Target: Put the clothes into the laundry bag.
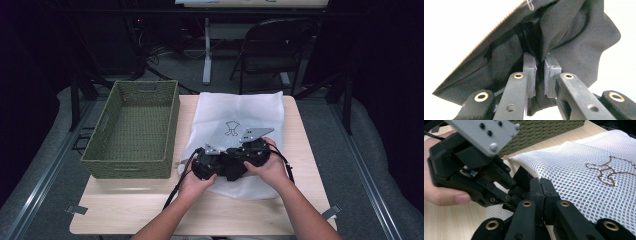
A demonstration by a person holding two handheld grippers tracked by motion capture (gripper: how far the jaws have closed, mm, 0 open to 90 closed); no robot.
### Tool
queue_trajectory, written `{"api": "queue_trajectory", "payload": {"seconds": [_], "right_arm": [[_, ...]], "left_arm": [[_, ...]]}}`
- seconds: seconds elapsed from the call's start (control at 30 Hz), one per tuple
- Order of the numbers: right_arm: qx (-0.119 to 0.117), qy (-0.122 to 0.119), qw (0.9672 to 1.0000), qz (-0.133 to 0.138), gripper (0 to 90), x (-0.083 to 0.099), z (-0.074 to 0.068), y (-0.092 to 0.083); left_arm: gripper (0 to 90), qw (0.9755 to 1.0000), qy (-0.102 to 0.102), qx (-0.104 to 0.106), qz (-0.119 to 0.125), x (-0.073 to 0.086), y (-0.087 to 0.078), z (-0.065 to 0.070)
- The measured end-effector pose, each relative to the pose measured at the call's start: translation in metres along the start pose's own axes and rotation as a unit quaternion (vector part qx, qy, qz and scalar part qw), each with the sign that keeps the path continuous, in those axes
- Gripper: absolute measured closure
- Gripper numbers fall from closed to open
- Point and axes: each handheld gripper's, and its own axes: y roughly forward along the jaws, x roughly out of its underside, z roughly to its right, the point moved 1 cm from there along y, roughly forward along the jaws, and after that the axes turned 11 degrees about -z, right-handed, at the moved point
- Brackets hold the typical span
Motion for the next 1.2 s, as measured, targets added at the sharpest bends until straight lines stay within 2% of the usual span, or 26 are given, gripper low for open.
{"api": "queue_trajectory", "payload": {"seconds": [0.23,0.27,0.33,0.5,0.53,0.73,0.8,1.03,1.2], "right_arm": [[-0.002,-0.002,1.0,0.002,89.3,-0.001,-0.001,-0.001],[-0.003,-0.001,1.0,0.002,89.3,-0.001,-0.001,-0.001],[-0.002,0.0,1.0,0.002,89.4,-0.001,-0.001,-0.001],[-0.003,0.001,1.0,0.003,89.4,-0.001,-0.001,-0.002],[-0.003,0.0,1.0,0.004,89.4,-0.001,-0.001,-0.002],[-0.004,0.0,1.0,0.006,89.4,-0.001,-0.001,-0.003],[-0.006,0.001,1.0,0.007,89.4,-0.001,-0.001,-0.003],[-0.008,0.001,0.9999,0.01,89.4,-0.002,-0.002,-0.005],[-0.007,0.002,0.9999,0.008,89.4,-0.002,-0.001,-0.004]], "left_arm": [[82.3,1.0,-0.006,-0.001,0.005,-0.012,0.004,-0.002],[82.2,0.9999,-0.007,-0.006,0.007,-0.014,0.005,-0.003],[82.2,0.9999,-0.015,-0.001,0.006,-0.017,0.006,-0.004],[82.3,0.9997,-0.02,-0.003,0.012,-0.023,0.008,-0.007],[82.2,0.9995,-0.026,-0.003,0.016,-0.024,0.009,-0.007],[82.2,0.9994,-0.027,-0.005,0.023,-0.029,0.01,-0.009],[82.1,0.999,-0.036,-0.002,0.025,-0.03,0.01,-0.01],[82.1,0.9986,-0.04,-0.006,0.034,-0.034,0.011,-0.011],[81.8,0.9987,-0.04,-0.007,0.031,-0.035,0.018,-0.011]]}}
